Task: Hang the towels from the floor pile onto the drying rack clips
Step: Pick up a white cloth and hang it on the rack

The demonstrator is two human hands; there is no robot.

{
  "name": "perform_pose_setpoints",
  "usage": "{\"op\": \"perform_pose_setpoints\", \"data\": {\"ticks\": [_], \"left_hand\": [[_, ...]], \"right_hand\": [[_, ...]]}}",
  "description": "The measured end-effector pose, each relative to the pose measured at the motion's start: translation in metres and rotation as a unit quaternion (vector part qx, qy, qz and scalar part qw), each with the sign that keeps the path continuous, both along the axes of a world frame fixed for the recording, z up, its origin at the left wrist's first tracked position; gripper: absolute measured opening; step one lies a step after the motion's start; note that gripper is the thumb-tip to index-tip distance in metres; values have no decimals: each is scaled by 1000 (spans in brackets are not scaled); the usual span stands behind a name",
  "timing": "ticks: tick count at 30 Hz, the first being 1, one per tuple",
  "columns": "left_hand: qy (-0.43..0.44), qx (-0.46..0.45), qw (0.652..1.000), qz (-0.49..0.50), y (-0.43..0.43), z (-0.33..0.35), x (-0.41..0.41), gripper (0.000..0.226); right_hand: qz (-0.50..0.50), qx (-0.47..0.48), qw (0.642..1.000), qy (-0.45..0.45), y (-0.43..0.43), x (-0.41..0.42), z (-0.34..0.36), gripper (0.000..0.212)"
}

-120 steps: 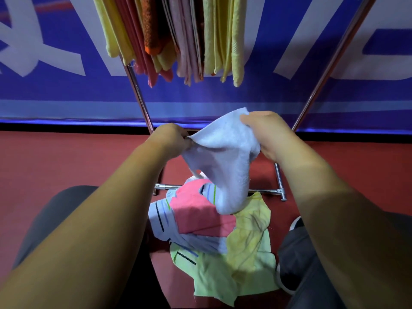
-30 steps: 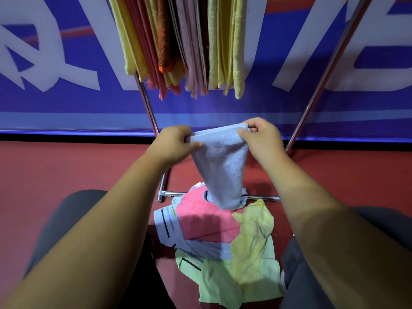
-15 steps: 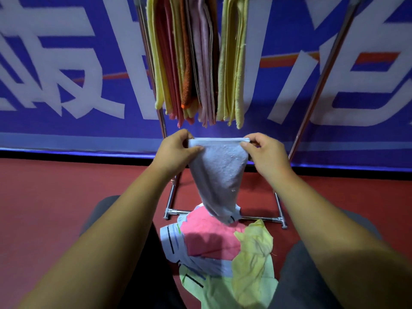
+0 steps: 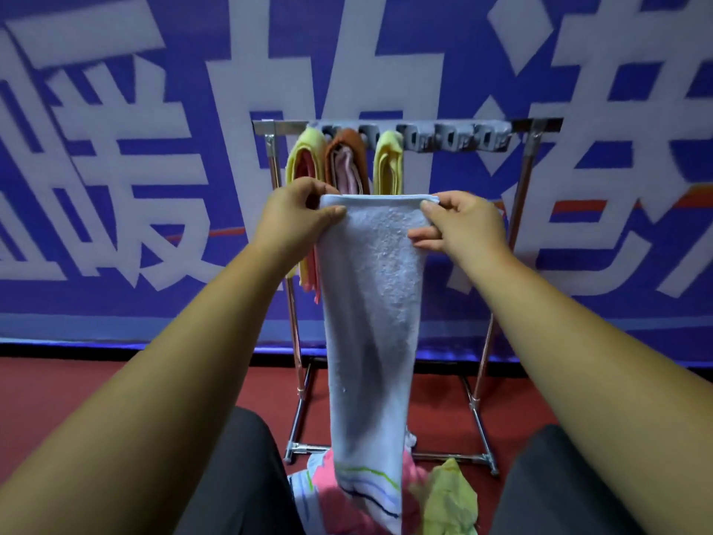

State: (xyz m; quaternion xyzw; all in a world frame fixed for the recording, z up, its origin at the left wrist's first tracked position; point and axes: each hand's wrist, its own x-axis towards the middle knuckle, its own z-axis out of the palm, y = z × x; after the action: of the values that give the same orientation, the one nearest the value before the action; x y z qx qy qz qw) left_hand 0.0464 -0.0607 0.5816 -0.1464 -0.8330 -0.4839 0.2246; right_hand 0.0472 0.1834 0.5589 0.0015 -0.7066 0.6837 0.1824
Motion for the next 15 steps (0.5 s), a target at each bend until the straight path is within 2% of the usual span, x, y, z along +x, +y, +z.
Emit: {"op": "perform_pose_setpoints", "data": {"ticks": [6, 11, 15], "left_hand": [[26, 48, 998, -18, 0, 54, 12, 15], [51, 93, 994, -20, -2, 76, 13, 38], [39, 113, 993, -5, 1, 78, 12, 18]], "right_hand": [[-14, 42, 998, 44, 4, 11, 58, 10], [-41, 112, 990, 70, 11, 11, 86, 11], [-80, 177, 977, 85, 16, 11, 93, 16]]}}
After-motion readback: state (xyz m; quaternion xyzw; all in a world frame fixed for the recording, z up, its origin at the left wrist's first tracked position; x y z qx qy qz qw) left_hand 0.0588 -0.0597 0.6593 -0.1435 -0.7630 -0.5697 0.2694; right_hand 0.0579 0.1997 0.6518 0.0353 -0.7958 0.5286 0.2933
